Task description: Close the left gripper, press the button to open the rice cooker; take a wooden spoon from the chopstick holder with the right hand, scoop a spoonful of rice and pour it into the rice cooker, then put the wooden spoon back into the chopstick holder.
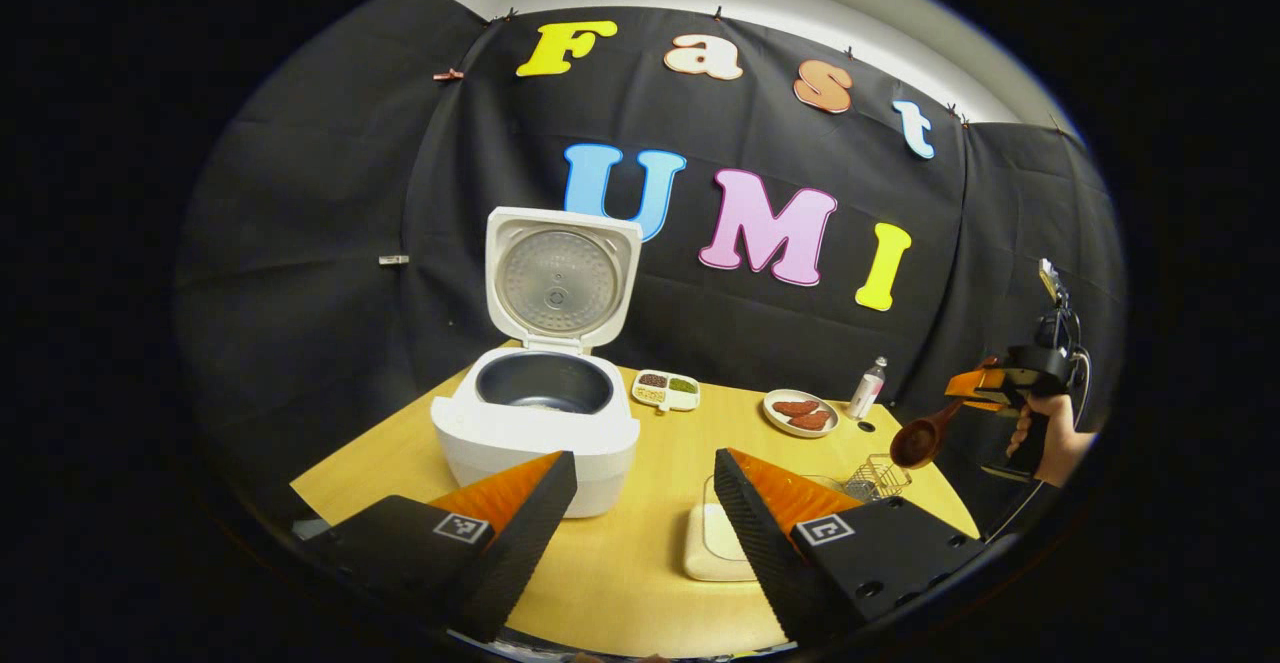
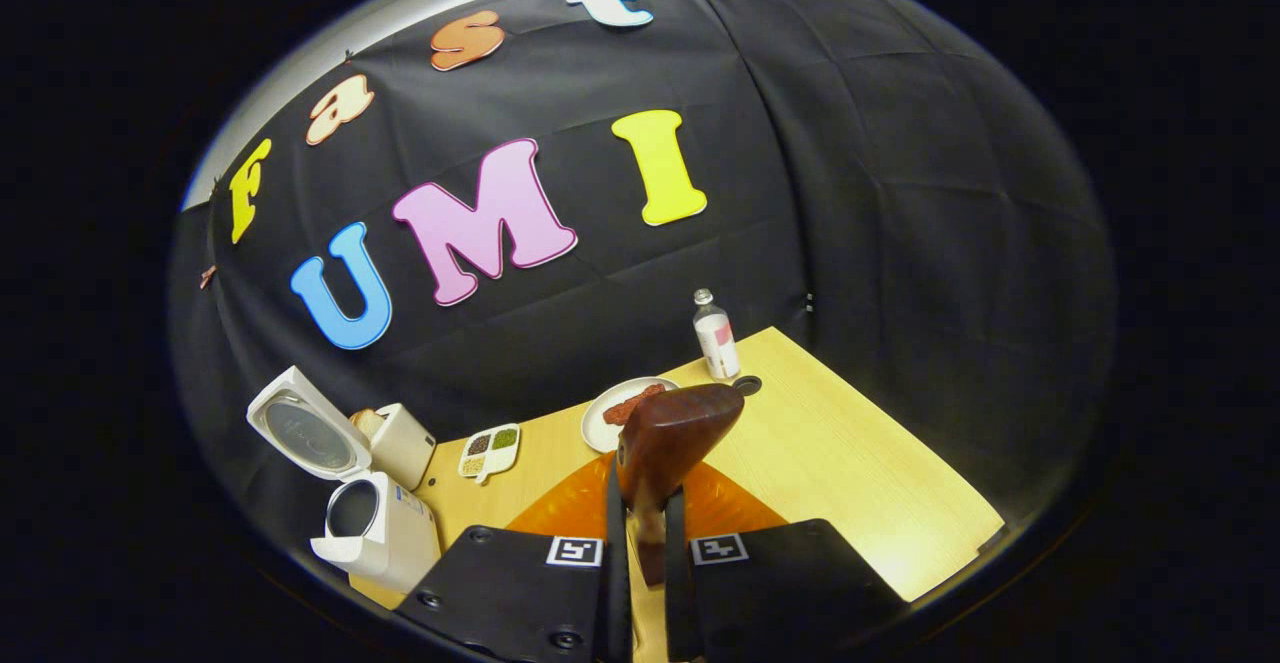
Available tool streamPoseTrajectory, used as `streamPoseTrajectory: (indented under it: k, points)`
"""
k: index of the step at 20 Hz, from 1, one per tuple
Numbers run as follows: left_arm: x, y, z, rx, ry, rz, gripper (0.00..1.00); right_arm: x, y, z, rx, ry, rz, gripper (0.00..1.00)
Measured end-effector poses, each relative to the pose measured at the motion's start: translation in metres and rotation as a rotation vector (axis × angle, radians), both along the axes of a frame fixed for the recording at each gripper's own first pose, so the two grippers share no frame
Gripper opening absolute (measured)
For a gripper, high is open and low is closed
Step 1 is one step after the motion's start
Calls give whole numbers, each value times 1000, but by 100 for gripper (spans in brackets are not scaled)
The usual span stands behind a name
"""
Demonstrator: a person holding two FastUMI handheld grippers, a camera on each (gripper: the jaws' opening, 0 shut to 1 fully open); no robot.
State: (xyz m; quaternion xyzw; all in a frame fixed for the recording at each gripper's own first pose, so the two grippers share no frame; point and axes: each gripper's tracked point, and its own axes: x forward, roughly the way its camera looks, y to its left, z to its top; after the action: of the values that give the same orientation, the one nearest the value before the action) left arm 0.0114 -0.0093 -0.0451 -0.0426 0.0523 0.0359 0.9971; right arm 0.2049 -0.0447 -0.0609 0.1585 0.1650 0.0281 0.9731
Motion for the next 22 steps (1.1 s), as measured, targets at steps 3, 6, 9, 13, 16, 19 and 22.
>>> streamPoseTrajectory:
  k: [3, 6, 9, 13, 16, 19, 22]
  points:
    - [-8, 18, -2, 35, -11, -7, 95, -18, 23, 8, 3, -15, 9, 17]
    - [-17, 28, -9, 25, -5, -29, 95, -32, 53, 11, 47, -16, 26, 17]
    - [-28, 43, -12, 48, -11, -23, 95, -42, 77, 7, 41, -19, 44, 17]
    - [-34, 57, -23, 34, -4, -31, 95, -48, 108, -13, 46, 3, 73, 18]
    - [-30, 69, -34, 8, -2, -12, 95, -50, 122, -45, 11, 41, 82, 17]
    - [-20, 70, -47, -2, 19, -25, 95, -51, 133, -80, 11, 86, 79, 18]
    - [-10, 72, -59, 23, 47, -47, 95, -49, 139, -109, 5, 108, 73, 17]
